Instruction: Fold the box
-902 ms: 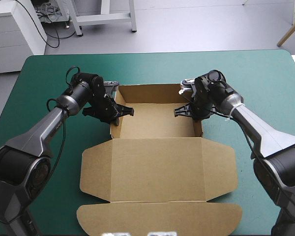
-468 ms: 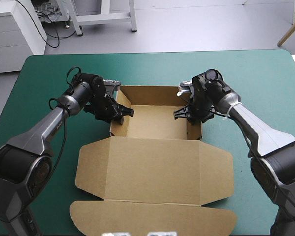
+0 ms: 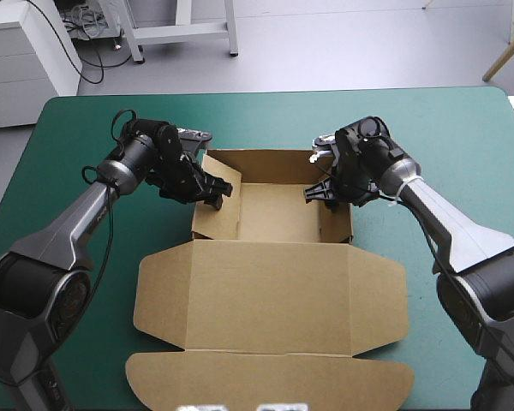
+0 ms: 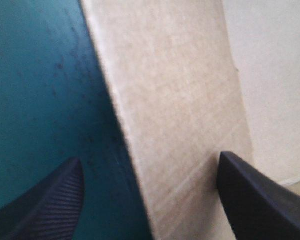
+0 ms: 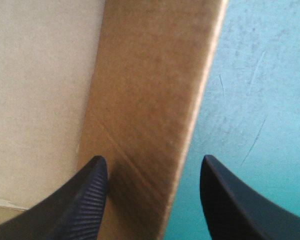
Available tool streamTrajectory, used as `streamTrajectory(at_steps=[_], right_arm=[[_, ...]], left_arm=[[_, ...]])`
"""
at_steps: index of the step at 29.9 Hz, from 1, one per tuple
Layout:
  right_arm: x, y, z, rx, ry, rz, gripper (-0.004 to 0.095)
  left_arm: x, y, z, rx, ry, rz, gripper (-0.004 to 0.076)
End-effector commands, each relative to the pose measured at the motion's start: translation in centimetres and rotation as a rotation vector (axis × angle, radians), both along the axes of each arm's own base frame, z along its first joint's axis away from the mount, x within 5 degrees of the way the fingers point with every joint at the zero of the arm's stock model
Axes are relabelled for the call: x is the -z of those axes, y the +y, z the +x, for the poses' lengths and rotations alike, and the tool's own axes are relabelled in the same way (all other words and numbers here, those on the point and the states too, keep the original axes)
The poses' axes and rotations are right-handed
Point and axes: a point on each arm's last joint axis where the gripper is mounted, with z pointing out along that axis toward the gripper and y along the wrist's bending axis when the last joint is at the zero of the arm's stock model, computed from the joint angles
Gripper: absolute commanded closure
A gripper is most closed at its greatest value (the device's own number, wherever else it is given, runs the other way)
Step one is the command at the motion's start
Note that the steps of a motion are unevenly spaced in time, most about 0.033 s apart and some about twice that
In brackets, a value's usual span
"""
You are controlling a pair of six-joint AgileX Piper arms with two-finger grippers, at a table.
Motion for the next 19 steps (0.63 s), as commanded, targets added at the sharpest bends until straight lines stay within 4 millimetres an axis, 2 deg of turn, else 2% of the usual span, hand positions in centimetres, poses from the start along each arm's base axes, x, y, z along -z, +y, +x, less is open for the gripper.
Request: streamTrajectory(at_steps=[1,5,13,16,19], right_arm=[[-4.2,-0.5,-0.2,-0.003,-0.132,0.027,0.0396],[-7.0,-0.6,-0.4,-0.041,-0.214,0.05,0.0398],[-13.4,-2.2,-2.8,-0.051,-0.411,0.06,0.041],[-14.9,-2.8,-3.9,-0.048,-0.451,0.074,0.042],[-15.5,-3.0,-4.5,-0.041,-0.467,0.084,0.0423]], left_arm=[[-4.8,0.0,-0.4,0.008,-0.12,-0.059,0.0196],[-7.9,-0.1,-0.3,0.023,-0.187,-0.081,0.0196],[-17.5,1.1,-1.4,0.032,-0.483,-0.084,0.0205],[-20.8,2.1,-2.6,0.009,-0.61,-0.072,0.0294],[-23.1,3.3,-4.3,-0.017,-0.696,-0.042,0.0477]])
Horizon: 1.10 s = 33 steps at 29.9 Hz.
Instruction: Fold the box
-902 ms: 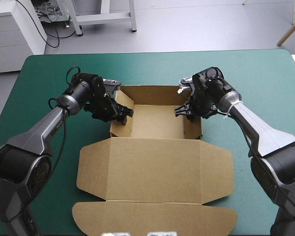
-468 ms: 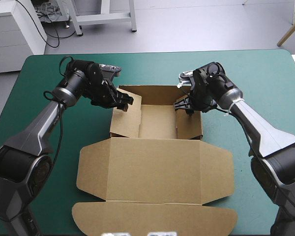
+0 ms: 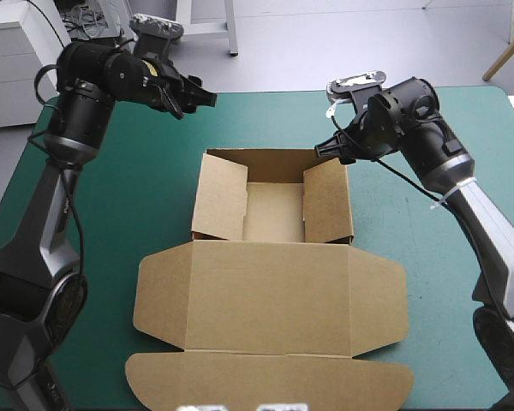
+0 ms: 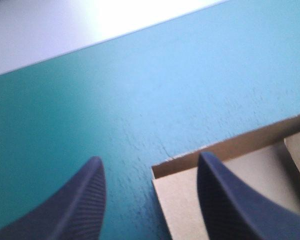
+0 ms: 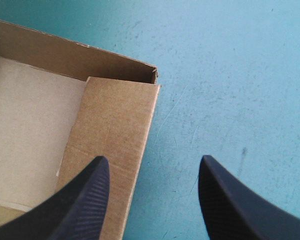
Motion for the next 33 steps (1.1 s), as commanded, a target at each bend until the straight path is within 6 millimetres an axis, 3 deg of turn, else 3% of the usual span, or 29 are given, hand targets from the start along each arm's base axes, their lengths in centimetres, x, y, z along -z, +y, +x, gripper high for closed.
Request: streamTrajectory(at_steps=[1,3,6,9,14,21,33], right_arm=[[-3.3,-1.0,-1.5,0.02,-0.12,0.039,0.0422],[-3.1,-1.1,-1.5,0.055,-0.107,0.068,0.0423],[-1.9,-0.7,-1.3,0.066,-0.059,0.084,0.0423],[-0.2,-0.5,-0.9,0.065,-0.003,0.069,0.0423],[2.9,0.5,0.2,0.059,0.099,0.069,0.0423],[6.5,1.4,2.2,0.064,0.189,0.029,0.0423],[9.7,2.2,3.6,0.067,0.269,0.009,0.0423]], left_arm=[[-5.1,2.3,-4.6,-0.031,-0.13,0.025,0.0565],[-5.6,2.9,-6.0,-0.003,-0.146,0.065,0.0734],[-5.7,4.0,-8.3,-0.002,-0.138,0.107,0.0734],[-4.2,4.9,-10.2,-0.008,-0.079,0.153,0.0734],[0.3,6.1,-13.7,0.043,0.039,0.227,0.0734],[5.0,8.0,-19.0,0.057,0.026,0.221,0.0734],[14.4,10.6,-26.0,0.074,0.111,0.251,0.0734]])
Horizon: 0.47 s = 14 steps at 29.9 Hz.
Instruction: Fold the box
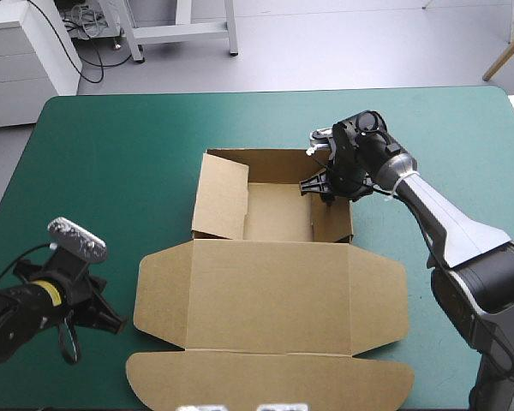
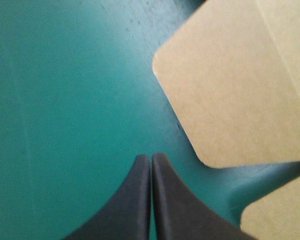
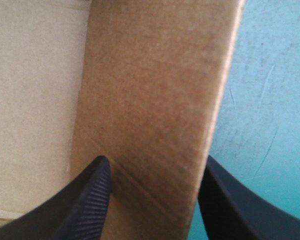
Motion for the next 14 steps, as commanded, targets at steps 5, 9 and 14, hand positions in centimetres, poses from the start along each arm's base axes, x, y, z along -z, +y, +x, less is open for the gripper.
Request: streamTrajectory(at_steps=[5,9,14], right_arm=[[-2.3,-0.4,-0.3,0.005,-0.073,0.033,0.0432],[-2.3,-0.3,-0.2,0.005,-0.079,0.041,0.0488],[-2.3,-0.3,-0.2,0.005,-0.078,0.046,0.0603]], left_arm=[[4.2,1.0,-3.1,0.006,-0.055,-0.033,0.0734],[5.9,1.5,-4.4,0.003,-0.065,-0.039,0.0734],[6.7,1.9,-5.5,0.001,-0.095,-0.053,0.0734]])
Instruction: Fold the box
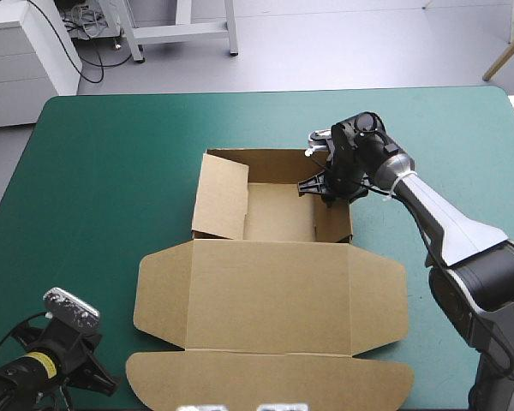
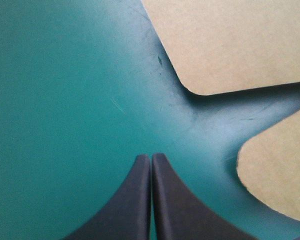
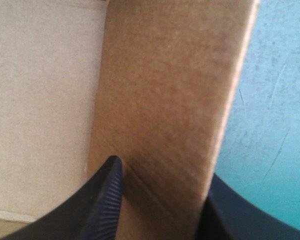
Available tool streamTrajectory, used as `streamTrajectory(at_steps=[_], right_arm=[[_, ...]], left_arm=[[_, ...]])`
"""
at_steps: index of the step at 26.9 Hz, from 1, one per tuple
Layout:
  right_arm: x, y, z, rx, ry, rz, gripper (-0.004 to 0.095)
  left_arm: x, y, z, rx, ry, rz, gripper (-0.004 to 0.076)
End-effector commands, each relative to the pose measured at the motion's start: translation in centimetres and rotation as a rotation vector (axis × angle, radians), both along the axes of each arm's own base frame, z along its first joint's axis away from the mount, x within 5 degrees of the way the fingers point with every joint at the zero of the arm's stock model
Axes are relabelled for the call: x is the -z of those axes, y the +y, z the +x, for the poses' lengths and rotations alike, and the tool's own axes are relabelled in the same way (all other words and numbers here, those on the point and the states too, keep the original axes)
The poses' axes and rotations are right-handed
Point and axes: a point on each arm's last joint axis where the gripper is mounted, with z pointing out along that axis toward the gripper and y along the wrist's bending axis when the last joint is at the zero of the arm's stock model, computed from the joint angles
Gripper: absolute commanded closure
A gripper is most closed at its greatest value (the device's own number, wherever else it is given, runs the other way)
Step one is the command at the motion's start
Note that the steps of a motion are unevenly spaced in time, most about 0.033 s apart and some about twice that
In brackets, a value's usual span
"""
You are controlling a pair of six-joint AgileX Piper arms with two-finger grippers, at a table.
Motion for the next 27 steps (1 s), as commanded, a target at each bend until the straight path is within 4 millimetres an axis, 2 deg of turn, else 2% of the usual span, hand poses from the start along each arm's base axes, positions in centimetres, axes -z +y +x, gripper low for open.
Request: streamTrajectory(at_steps=[1,7,10,14,17,19,20,21,24,25,26,27], right_arm=[[-2.7,-0.4,-0.3,0.005,-0.085,0.035,0.0625],[-1.2,0.1,0.0,0.009,-0.028,0.05,0.0797],[-0.4,0.4,0.2,0.015,0.002,0.069,0.093],[-0.5,0.4,0.3,0.024,-0.006,0.063,0.0927],[-2.0,-0.1,0.4,0.026,-0.058,0.051,0.0927],[-3.4,-1.2,0.8,0.036,-0.101,0.063,0.0927],[-4.2,-2.0,1.0,0.049,-0.124,0.069,0.0927],[-5.7,-4.0,1.4,0.081,-0.168,0.075,0.0927],[-7.6,-8.7,2.0,0.146,-0.227,0.063,0.0927],[-8.4,-12.6,2.1,0.201,-0.254,0.025,0.0927],[-8.5,-14.2,2.2,0.227,-0.261,0.006,0.0927],[-8.8,-18.6,2.0,0.299,-0.27,-0.034,0.0927]], left_arm=[[-0.8,0.0,-0.1,-0.004,-0.084,-0.041,0.0734],[-1.0,0.2,-0.7,-0.004,-0.125,-0.057,0.0734],[-1.0,0.2,-0.8,-0.004,-0.129,-0.059,0.0734],[-1.0,0.2,-0.8,-0.002,-0.13,-0.056,0.0734],[-1.0,0.3,-0.8,-0.002,-0.125,-0.055,0.0734],[-1.0,0.3,-0.8,-0.002,-0.122,-0.053,0.0734],[-1.0,0.3,-0.8,-0.002,-0.12,-0.053,0.0734],[-1.0,0.3,-0.8,-0.002,-0.12,-0.053,0.0734],[-1.0,0.3,-0.8,-0.002,-0.12,-0.053,0.0734],[-1.0,0.3,-0.8,-0.002,-0.12,-0.053,0.0734],[-1.0,0.3,-0.8,-0.002,-0.12,-0.053,0.0734],[-1.0,0.3,-0.8,-0.002,-0.12,-0.053,0.0734]])
